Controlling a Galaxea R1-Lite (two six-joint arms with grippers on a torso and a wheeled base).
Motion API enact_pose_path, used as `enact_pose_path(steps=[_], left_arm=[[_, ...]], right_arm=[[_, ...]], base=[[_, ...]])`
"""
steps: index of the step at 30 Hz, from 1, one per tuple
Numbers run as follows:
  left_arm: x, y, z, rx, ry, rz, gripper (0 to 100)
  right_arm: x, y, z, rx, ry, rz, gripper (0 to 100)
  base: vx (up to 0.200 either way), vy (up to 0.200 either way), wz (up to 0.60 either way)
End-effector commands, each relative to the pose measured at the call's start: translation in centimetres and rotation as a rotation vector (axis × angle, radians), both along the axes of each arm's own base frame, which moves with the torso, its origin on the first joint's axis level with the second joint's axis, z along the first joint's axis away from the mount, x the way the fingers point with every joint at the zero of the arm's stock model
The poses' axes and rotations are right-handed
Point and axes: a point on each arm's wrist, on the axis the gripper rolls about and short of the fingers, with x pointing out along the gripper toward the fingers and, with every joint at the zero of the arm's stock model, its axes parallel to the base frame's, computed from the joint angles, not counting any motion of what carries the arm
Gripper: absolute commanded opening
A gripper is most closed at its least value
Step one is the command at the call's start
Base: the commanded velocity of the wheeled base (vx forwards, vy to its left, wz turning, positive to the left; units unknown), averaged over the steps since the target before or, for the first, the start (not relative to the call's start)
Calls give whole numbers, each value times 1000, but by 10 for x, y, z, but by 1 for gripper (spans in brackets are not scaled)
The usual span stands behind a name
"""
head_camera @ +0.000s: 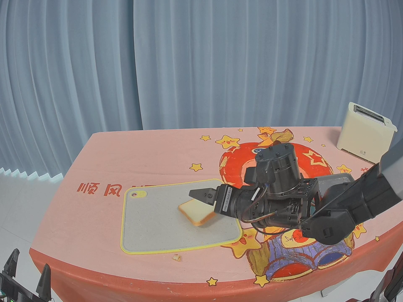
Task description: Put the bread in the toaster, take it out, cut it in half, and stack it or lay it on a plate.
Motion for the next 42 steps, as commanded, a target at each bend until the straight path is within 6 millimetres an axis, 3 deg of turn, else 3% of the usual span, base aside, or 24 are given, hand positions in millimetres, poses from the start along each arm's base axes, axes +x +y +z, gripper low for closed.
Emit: enact_pose_path(steps=[1,19,27,34,38,42], left_arm=[[1,0,-5,0,19,1,100],[1,0,-5,-2,19,1,100],[1,0,-5,-2,19,1,100],[1,0,-5,-2,20,1,100],[1,0,-5,-2,20,-1,100],[1,0,-5,-2,19,1,100]], right_arm=[[-7,-4,17,8,0,2,100],[-30,-19,10,-53,22,-44,100],[-49,-39,44,16,-57,-45,100],[-73,-102,66,-49,-243,-46,100],[-71,-123,76,-69,-326,-42,100],[-72,-132,66,-162,-355,-16,100]], base=[[0,0,0],[0,0,0],[0,0,0],[0,0,0],[0,0,0],[0,0,0]])
